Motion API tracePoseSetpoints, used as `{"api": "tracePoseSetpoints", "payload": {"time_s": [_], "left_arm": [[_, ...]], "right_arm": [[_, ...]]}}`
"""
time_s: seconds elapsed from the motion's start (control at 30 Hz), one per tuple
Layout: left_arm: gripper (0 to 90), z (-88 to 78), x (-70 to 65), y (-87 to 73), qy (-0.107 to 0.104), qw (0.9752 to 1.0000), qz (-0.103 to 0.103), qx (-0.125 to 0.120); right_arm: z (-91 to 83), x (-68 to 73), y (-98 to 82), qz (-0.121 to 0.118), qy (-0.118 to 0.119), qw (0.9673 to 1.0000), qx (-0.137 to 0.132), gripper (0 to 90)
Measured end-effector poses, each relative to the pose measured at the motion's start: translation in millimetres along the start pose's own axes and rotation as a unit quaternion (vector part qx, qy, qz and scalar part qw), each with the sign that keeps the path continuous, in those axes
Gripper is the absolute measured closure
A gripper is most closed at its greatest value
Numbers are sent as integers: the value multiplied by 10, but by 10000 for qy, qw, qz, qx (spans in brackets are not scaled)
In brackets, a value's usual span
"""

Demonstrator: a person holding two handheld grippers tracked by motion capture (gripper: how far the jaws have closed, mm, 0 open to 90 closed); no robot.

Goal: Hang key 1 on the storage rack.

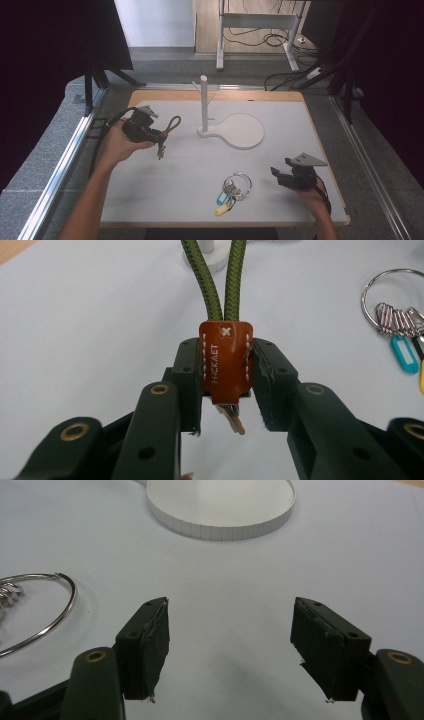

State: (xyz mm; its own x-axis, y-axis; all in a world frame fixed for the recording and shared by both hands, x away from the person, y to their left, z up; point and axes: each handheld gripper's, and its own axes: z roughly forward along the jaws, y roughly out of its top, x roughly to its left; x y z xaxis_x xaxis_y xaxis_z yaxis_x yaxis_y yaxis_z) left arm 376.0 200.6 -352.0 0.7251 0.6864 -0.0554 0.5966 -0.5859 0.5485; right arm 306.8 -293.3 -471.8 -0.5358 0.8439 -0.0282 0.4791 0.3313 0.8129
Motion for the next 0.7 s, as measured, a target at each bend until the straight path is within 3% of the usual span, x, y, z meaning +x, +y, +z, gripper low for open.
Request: {"api": "tracePoseSetpoints", "payload": {"time_s": [0.5, 0.7], "left_arm": [[673, -68, 179, 159, -211, 9995, -88, -237], [673, -42, 223, 339, -325, 9989, -55, -333]], "right_arm": [[27, 15, 0, -24, 61, 10000, 67, 322], [26, 26, 10, -25, 148, 9999, 25, 321]]}}
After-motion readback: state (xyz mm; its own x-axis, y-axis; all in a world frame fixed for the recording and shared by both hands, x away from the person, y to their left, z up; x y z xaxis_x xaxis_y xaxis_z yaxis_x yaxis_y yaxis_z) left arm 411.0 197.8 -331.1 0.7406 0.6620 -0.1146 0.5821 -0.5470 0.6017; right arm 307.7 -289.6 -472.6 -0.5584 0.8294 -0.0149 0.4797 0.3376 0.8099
